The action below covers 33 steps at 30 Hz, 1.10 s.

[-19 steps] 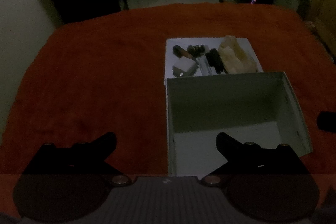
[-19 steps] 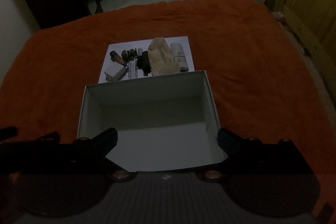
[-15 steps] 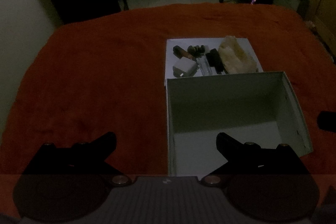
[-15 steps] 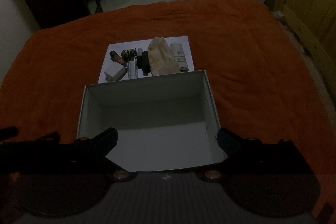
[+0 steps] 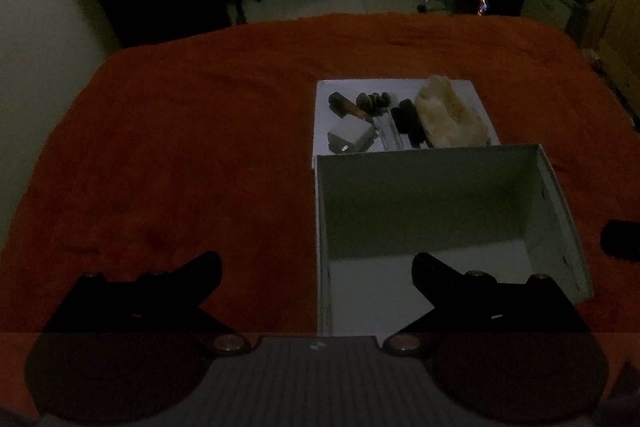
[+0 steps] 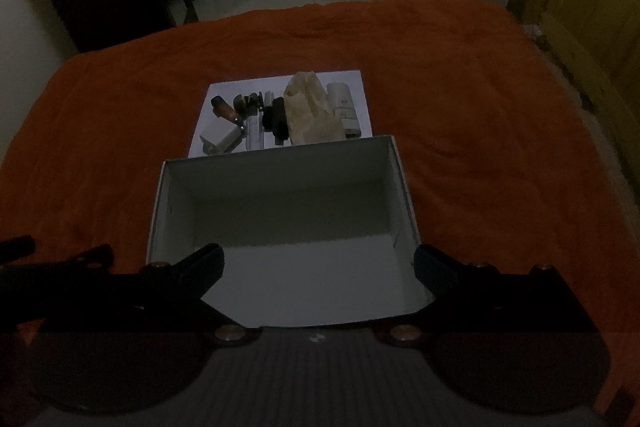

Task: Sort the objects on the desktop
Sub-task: 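Move both tools from above the box toward the objects on the paper sheet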

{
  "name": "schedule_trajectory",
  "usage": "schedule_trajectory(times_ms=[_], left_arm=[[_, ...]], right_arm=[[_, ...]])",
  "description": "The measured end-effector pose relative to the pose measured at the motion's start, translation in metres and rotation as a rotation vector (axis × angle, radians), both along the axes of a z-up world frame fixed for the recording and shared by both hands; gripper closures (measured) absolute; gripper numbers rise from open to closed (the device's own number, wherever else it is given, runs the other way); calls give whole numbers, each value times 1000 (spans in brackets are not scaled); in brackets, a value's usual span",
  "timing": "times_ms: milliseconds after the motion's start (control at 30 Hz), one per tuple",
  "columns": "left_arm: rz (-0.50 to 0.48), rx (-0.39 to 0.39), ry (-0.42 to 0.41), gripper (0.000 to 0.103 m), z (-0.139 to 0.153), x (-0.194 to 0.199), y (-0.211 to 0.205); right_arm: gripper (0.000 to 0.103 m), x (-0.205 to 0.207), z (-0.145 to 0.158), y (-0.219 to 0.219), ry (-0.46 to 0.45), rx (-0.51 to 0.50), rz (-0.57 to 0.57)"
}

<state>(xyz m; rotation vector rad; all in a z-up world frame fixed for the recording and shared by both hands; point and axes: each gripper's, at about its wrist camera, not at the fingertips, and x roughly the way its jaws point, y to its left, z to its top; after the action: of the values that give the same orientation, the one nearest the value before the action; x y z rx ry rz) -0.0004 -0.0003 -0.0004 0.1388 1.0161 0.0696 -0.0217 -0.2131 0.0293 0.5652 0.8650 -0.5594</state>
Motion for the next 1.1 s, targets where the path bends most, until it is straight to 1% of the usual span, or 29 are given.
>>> schedule_trajectory(times_ms=[133,300,367,433,567,700,767,900,1033,1100], left_arm=[[-5,-1,-6,0,0,-1,1],[-15,38,-32,0,-4,-5,-2],[-29,35,-40,0,-5,-5,-3],[-41,21,-46,0,-7,-5,-3],[-30,-35,-29,0,-9,-3,2],[24,-101,-6,0,-10,-2,11],[48,-113,-8,0,-10,-1,14],[57,-131,0,0,-8,1,17],[-63,-103,4,0,-1,8,6],[-98,-77,-12,0,5,12,-2]], right_arm=[[0,3,-3,1,2,-4,3],[0,7,-5,2,5,9,18],[0,8,-7,3,6,15,25],[0,10,-9,3,11,20,30],[0,10,-13,1,18,39,35],[0,7,-12,0,6,60,36],[0,5,-9,-1,-3,56,31],[0,4,-4,-5,-19,53,16],[0,6,3,-11,-25,91,-14],[0,7,11,-13,-41,98,-15]])
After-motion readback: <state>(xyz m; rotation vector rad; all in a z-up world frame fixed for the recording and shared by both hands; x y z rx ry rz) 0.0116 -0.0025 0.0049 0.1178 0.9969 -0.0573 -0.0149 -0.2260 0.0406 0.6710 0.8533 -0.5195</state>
